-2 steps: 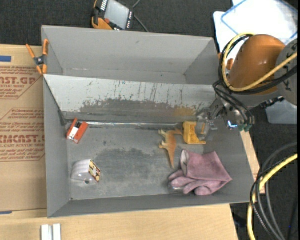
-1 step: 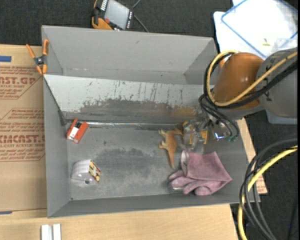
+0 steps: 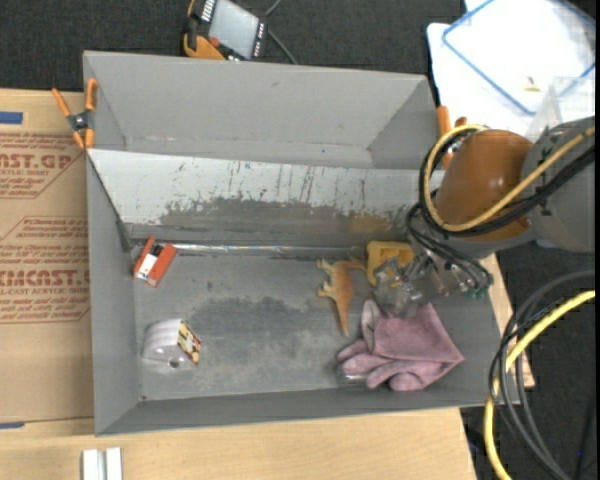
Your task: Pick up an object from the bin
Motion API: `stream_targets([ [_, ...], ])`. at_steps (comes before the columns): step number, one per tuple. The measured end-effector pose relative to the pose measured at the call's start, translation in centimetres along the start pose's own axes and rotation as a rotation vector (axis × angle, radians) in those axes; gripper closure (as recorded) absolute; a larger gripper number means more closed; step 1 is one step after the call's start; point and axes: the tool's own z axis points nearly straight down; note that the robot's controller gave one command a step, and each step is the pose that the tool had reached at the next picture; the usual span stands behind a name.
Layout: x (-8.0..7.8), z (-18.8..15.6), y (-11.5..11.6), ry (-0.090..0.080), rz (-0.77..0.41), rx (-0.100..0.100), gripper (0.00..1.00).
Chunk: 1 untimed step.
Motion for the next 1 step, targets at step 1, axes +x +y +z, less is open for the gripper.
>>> stream_targets([
  [1,-0.48,0.62,6.18,0.002,0.055,-0.007,0.0],
])
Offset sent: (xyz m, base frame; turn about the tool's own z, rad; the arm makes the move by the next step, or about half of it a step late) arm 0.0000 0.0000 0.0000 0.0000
